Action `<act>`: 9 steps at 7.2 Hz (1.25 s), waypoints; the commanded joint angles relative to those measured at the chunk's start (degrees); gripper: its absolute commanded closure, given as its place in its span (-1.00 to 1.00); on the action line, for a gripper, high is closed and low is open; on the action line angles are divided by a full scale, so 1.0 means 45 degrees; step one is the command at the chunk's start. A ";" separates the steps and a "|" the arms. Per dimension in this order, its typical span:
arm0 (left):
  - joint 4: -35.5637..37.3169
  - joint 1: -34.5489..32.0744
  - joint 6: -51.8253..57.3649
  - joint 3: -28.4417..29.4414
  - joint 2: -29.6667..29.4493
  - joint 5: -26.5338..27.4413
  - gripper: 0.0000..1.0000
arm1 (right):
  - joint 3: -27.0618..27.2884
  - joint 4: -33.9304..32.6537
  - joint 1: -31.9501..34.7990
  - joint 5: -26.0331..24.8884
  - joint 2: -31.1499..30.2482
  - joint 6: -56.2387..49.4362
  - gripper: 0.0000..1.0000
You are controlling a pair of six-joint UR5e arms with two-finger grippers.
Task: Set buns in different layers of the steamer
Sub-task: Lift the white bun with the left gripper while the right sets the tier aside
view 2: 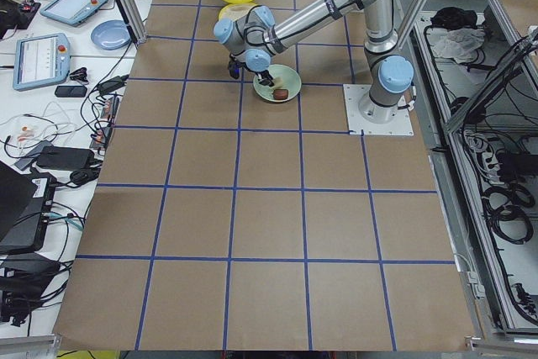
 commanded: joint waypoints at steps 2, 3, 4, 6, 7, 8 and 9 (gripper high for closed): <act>0.0007 -0.0020 0.0070 0.0634 0.0322 0.0040 1.00 | 0.0066 -0.0001 0.0019 0.0039 -0.0309 -0.0049 1.00; 0.0007 -0.0020 0.0032 0.0889 0.0458 0.0040 1.00 | 0.0086 0.0058 0.0019 0.0039 -0.0330 -0.0069 1.00; -0.0128 -0.0039 -0.0065 0.1336 0.0750 0.0040 1.00 | 0.0086 0.0078 0.0000 0.0155 -0.0485 -0.0069 1.00; -0.0071 -0.0292 -0.1252 0.2389 0.1006 -0.0524 1.00 | 0.0086 0.2295 -0.0233 -0.0038 -0.1906 -0.0303 1.00; 0.0026 -0.0525 -0.1373 0.2936 0.1045 -0.1184 1.00 | 0.0086 0.2362 -0.0486 -0.0348 -0.1893 -0.0439 1.00; 0.0414 -0.0856 -0.1955 0.3213 0.1026 -0.1732 1.00 | 0.0086 0.2170 -0.1165 -0.0680 -0.1699 -0.2528 1.00; 0.1114 -0.1324 -0.2714 0.3215 0.1007 -0.2047 1.00 | 0.0086 0.1878 -0.2371 -0.0587 -0.1175 -0.4715 1.00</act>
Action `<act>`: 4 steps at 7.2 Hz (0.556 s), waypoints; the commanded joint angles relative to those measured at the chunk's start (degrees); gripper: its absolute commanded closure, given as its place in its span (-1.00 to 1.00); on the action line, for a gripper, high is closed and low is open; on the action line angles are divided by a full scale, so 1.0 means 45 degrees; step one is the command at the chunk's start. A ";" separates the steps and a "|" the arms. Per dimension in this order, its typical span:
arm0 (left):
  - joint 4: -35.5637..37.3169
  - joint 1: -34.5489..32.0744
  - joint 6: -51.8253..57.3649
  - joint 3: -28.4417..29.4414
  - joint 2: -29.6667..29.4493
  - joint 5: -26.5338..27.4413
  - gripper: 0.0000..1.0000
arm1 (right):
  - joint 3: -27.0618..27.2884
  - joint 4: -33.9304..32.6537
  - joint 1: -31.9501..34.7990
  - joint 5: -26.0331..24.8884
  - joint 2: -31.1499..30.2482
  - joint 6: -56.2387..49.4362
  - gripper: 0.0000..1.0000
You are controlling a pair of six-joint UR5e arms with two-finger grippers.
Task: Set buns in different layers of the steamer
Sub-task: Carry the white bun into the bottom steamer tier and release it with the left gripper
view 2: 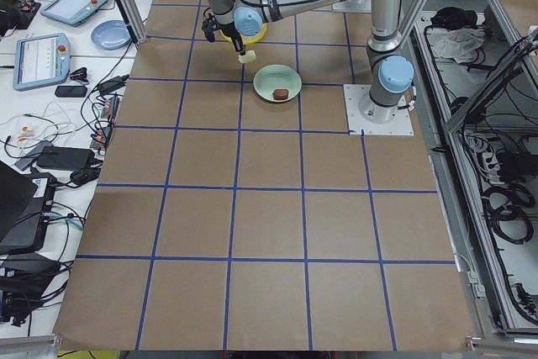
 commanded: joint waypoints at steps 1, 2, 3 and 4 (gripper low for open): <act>0.1522 -0.1041 -0.1853 0.0167 -0.0105 -0.1263 1.00 | -0.0019 -0.0520 -0.1276 -0.0075 0.0549 -0.2396 1.00; 0.2420 -0.1587 -0.2715 0.0109 -0.0280 -0.1696 1.00 | 0.0000 -0.1025 -0.1239 -0.0017 0.0704 -0.2397 1.00; 0.3164 -0.2038 -0.3303 0.0108 -0.0398 -0.2300 1.00 | 0.0000 -0.0972 -0.1006 -0.0306 0.0706 -0.2436 1.00; 0.4080 -0.2313 -0.3773 0.0069 -0.0670 -0.3060 1.00 | -0.0019 -0.1010 -0.0849 -0.0812 0.0764 -0.2436 1.00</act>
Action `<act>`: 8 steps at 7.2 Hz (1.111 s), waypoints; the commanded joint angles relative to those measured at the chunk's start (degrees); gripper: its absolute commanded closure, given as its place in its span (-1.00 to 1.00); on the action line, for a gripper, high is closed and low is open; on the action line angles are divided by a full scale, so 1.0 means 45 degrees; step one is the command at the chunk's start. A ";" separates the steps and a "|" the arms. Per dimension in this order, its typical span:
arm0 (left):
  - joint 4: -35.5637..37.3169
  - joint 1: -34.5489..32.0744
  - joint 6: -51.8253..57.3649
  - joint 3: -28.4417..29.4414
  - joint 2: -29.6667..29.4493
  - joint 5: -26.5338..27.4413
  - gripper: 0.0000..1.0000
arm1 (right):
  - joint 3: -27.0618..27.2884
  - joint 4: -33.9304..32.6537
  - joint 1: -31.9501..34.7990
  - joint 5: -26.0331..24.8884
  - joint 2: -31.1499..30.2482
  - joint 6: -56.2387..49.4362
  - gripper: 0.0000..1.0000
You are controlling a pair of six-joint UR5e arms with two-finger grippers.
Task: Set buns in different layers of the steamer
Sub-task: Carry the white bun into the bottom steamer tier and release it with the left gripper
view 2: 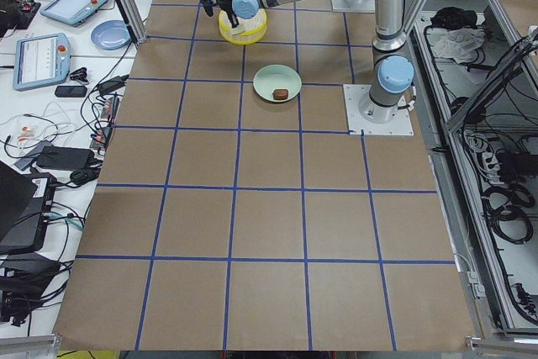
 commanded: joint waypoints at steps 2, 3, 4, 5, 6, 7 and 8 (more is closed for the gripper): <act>0.2562 -0.0881 -0.1702 -0.0055 -0.1054 -0.2220 1.00 | 0.0006 -0.0087 0.0185 -0.0486 0.0291 -0.0089 1.00; 0.3072 -0.1096 -0.2365 -0.0055 -0.1464 -0.2939 1.00 | 0.0006 -0.0087 0.0185 -0.0486 0.0330 -0.0070 1.00; 0.3309 -0.1253 -0.2565 -0.0055 -0.1681 -0.3101 1.00 | 0.0006 -0.0107 0.0185 -0.0505 0.0505 -0.0089 1.00; 0.3350 -0.1409 -0.2547 -0.0055 -0.1799 -0.3064 1.00 | 0.0006 -0.0126 0.0185 -0.0506 0.0526 -0.0089 1.00; 0.3351 -0.1469 -0.2528 -0.0036 -0.1762 -0.3006 0.16 | 0.0006 -0.0146 0.0185 -0.0506 0.0526 -0.0089 1.00; 0.3351 -0.1470 -0.2566 0.0022 -0.1626 -0.2908 -0.99 | 0.0006 -0.0146 0.0185 -0.0506 0.0526 -0.0070 1.00; 0.3351 -0.1470 -0.2625 0.0081 -0.1509 -0.2849 -1.00 | 0.0006 -0.0146 0.0185 -0.0486 0.0526 -0.0070 1.00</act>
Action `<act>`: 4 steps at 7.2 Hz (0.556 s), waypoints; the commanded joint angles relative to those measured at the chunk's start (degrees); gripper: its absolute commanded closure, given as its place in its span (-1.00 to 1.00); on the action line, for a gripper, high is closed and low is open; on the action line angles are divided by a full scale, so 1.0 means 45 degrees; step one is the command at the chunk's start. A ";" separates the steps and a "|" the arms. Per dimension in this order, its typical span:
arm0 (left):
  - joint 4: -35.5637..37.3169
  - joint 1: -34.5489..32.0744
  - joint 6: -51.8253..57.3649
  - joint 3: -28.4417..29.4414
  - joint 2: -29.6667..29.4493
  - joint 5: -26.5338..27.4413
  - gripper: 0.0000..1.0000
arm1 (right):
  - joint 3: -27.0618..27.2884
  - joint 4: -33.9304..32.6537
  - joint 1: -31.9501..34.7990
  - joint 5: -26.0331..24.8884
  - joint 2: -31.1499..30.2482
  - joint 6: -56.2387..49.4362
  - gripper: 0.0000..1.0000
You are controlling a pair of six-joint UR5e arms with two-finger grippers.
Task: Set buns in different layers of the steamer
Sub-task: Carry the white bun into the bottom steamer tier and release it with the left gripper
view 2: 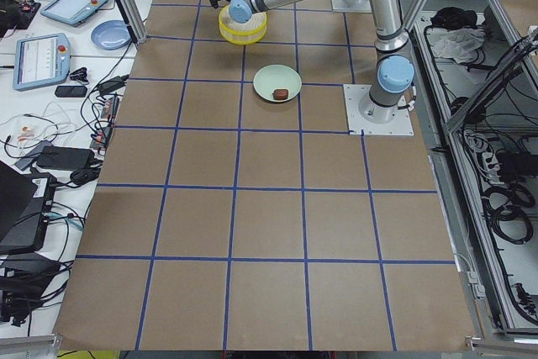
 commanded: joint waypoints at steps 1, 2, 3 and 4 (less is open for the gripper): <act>-0.0010 -0.0017 -0.0062 0.0125 0.0246 0.0390 -0.99 | 0.0020 0.0016 0.0000 0.0054 0.0045 0.0007 1.00; -0.0010 -0.0017 -0.0100 0.0126 0.0286 0.0529 -1.00 | 0.0001 0.0016 0.0116 0.0132 -0.0013 0.0104 1.00; -0.0281 0.0080 0.0073 0.0126 0.0538 0.1381 -1.00 | -0.0019 -0.0023 0.0659 0.0268 -0.0129 0.0549 1.00; -0.1193 0.0274 0.1100 0.0126 0.0830 0.3130 -1.00 | -0.0077 -0.0139 0.1979 0.0482 -0.0092 0.2139 1.00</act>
